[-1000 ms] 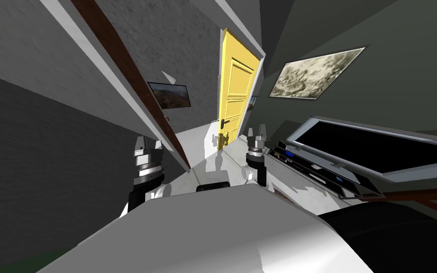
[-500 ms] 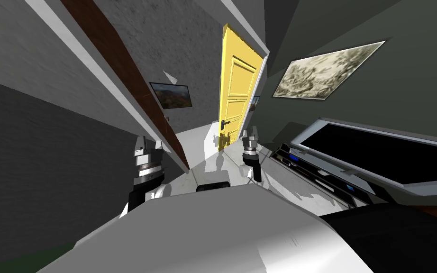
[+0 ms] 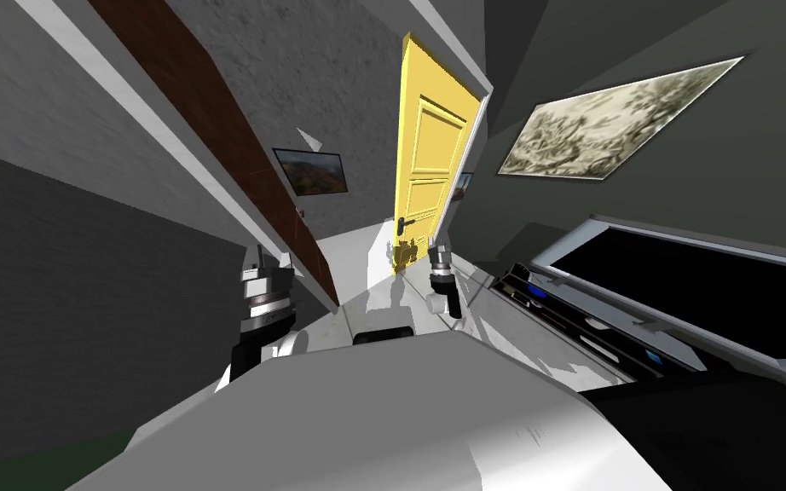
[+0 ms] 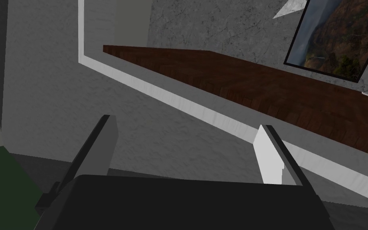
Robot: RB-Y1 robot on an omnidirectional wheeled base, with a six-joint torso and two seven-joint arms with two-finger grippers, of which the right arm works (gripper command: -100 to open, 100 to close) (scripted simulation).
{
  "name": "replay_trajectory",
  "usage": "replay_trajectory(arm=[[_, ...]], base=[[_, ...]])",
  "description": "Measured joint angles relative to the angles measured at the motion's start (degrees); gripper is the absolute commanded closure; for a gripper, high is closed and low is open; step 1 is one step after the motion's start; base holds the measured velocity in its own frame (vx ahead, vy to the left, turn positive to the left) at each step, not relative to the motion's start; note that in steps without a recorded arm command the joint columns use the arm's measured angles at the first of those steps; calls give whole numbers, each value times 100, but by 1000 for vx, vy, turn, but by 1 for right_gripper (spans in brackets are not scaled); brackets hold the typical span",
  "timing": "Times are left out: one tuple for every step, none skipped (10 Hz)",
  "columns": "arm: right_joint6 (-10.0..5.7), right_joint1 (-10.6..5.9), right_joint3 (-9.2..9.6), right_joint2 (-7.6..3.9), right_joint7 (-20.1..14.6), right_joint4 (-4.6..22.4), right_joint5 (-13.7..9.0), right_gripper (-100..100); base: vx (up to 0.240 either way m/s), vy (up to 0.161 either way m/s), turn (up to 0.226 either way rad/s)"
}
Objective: Push the door open
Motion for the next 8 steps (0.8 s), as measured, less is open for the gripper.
replay_trajectory(arm=[[-9,-65,22,-18,-22,143,4,-100],[8,-212,21,-59,-62,332,-2,-100],[48,-324,27,-113,-118,479,-13,-100],[40,-351,39,-136,-153,597,-16,-100],[12,-454,41,-172,-188,809,-21,-100],[23,-565,64,-198,-223,997,-18,-100],[34,-633,101,-234,-267,1147,-16,-100],[65,-706,104,-254,-296,1245,-19,-100]], base=[[60,-67,99],[89,-88,106],[65,-78,28],[46,-74,45],[44,-99,108],[80,-121,124],[63,-80,28],[51,-55,46]])
